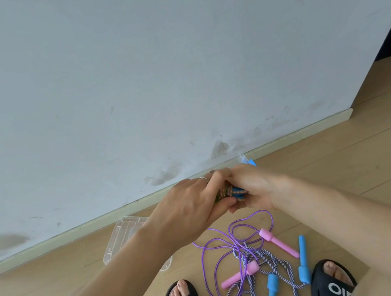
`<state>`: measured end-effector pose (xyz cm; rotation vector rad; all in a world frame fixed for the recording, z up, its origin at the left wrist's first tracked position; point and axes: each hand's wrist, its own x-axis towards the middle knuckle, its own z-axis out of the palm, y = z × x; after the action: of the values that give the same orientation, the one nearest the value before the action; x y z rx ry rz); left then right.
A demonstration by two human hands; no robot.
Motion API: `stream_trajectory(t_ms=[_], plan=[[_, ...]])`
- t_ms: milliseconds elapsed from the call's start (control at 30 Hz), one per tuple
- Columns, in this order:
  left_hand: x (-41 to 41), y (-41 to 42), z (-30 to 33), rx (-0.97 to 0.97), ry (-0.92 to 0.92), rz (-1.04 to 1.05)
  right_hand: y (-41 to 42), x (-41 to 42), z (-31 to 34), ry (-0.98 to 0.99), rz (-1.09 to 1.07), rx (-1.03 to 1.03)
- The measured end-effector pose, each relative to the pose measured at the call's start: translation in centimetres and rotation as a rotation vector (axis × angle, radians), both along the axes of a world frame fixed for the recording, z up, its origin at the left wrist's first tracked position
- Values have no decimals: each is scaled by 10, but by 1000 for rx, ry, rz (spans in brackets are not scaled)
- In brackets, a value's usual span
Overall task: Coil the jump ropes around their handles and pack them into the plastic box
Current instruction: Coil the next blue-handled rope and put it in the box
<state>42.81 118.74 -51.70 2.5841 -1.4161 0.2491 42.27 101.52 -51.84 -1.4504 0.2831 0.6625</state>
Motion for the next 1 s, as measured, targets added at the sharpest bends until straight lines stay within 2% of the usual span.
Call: stream_trajectory(t_ms=[167,333,400,533,767,1000], plan=[[2,1,3,-16,73,11,-2,-2,4,42,15,68],[8,1,4,-265,456,159,-11,4,10,102,-10,196],[12,2,3,-335,531,205,-15,5,11,54,-8,138],[15,4,4,-422,594,253,-21,7,10,-50,-62,-5],[18,4,4,-412,615,292,-25,6,15,-85,-10,72],[17,5,8,-372,671,253,-29,9,9,-8,-95,171]])
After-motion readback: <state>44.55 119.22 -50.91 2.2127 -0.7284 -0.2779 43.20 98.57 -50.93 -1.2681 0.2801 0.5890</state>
